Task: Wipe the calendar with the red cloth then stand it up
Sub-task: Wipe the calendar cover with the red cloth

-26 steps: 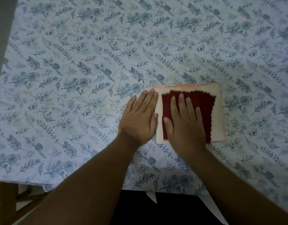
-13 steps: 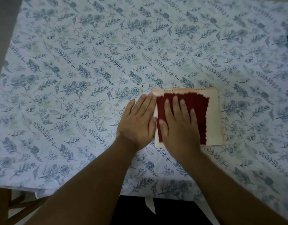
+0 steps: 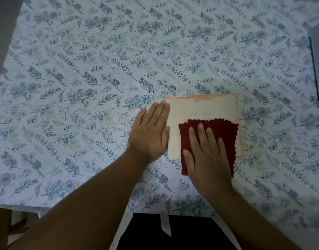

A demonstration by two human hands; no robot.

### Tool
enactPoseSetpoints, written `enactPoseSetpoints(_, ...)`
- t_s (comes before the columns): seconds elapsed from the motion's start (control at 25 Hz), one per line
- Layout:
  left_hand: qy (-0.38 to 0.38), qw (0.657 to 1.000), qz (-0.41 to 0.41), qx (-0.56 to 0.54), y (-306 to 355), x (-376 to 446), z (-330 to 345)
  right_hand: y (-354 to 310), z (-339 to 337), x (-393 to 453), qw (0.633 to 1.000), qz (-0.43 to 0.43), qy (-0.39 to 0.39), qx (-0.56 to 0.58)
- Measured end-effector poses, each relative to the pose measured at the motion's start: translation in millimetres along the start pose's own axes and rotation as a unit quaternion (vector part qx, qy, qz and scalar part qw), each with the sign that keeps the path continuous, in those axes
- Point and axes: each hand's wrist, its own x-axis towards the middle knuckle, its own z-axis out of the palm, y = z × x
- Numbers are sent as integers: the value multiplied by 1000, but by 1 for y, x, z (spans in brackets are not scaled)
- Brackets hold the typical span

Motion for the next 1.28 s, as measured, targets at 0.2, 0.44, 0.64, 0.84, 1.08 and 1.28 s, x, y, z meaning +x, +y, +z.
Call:
enactPoseSetpoints(0.2,-22,1000,-14,-11,3,2,-7,6,-17,72,1000,12,-25,12)
enactPoseSetpoints(0.44,5,987,-148,-56,43,2,6,27,-6,8,1000,3,-11,27)
enactPoseSetpoints(0.64,8,990,-137,-40,38,2,10,42,-11,47,999,33,-21,8)
enactPoseSetpoints(0.84,12,987,-156,-23,42,3,9,55,-20,64,999,41,-4,24)
enactPoseSetpoints(1.08,-43,984,-173,11,50,6,-4,77,-21,11,986,49,17,159)
enactPoseSetpoints(1.28,-6,991,-133,-22,99,7,-17,113,-36,-29,979,95,80,159)
